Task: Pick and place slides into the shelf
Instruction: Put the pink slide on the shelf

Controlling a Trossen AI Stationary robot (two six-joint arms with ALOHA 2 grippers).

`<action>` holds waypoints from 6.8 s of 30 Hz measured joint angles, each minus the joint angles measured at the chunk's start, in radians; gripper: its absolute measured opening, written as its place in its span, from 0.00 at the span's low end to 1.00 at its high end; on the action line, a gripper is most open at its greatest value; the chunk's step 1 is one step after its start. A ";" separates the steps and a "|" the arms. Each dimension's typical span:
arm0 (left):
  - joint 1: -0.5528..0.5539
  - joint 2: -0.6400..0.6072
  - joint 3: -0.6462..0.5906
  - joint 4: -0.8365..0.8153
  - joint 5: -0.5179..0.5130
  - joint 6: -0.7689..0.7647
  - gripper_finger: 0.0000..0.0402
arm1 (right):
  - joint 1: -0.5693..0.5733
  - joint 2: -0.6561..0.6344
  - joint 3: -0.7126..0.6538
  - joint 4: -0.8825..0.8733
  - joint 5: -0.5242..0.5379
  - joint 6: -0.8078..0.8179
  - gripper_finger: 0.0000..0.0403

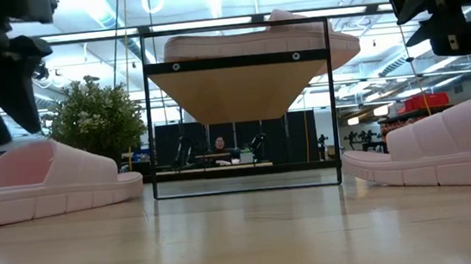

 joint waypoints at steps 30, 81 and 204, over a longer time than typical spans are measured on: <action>0.019 0.208 0.015 -0.060 -0.143 -0.064 0.04 | 0.000 0.000 0.000 0.001 0.022 0.059 0.35; 0.369 -0.025 0.853 -0.074 -0.292 1.313 0.03 | 0.000 0.000 0.000 0.369 -0.042 0.040 0.30; 0.799 -0.003 0.210 1.850 0.234 1.650 0.03 | -0.093 -0.034 0.000 0.524 0.047 0.175 0.30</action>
